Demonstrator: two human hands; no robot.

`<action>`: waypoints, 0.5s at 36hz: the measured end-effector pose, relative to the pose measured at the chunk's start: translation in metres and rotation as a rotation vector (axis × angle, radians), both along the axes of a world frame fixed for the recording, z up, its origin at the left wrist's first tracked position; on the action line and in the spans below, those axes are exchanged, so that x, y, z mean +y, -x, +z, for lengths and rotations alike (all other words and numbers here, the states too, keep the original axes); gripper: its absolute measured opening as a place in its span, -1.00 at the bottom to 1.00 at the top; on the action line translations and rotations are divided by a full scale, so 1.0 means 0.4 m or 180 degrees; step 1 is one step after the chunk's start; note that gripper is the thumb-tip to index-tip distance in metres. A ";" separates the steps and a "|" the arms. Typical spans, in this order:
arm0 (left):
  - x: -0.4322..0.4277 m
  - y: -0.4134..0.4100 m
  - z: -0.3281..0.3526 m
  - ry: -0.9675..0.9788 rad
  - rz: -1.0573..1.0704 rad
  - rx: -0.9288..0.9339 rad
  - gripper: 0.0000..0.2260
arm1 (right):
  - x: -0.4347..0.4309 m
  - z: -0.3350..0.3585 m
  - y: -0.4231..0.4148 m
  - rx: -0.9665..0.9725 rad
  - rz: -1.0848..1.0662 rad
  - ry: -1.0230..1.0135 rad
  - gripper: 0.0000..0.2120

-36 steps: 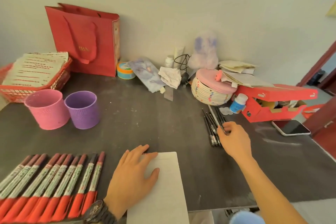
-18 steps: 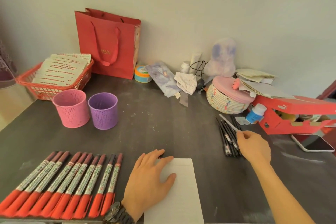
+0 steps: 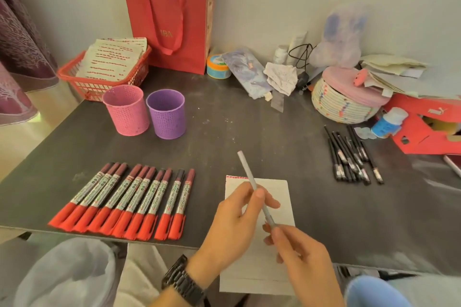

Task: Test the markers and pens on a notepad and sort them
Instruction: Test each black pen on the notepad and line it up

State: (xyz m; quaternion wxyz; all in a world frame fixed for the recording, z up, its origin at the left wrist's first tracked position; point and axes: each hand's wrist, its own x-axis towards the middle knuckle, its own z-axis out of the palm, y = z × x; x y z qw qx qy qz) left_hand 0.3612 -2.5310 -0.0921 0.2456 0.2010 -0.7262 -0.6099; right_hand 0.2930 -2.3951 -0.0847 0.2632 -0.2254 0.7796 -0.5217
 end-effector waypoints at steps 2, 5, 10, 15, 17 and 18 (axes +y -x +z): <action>0.005 -0.005 0.005 -0.0207 0.0038 0.0097 -0.75 | 0.005 -0.001 0.007 0.0117 -0.0081 -0.0053 -0.67; 0.003 -0.014 0.009 -0.0043 -0.0082 0.0007 -0.75 | 0.012 0.005 0.030 0.0108 -0.0384 0.0292 -0.62; 0.011 -0.024 0.012 0.0620 -0.0785 -0.0575 -0.77 | 0.003 0.025 0.044 0.0116 -0.0192 0.0754 -0.81; 0.000 -0.046 0.008 0.0735 -0.0734 -0.0943 -0.69 | -0.002 0.023 0.051 0.0064 -0.0803 0.1111 -0.76; 0.003 -0.050 0.005 0.0849 -0.0616 -0.0996 -0.67 | -0.004 0.018 0.047 0.0049 -0.0803 0.1163 -0.77; 0.006 -0.049 0.003 0.0927 -0.0558 -0.1021 -0.65 | -0.006 0.014 0.041 -0.0008 -0.0707 0.1205 -0.78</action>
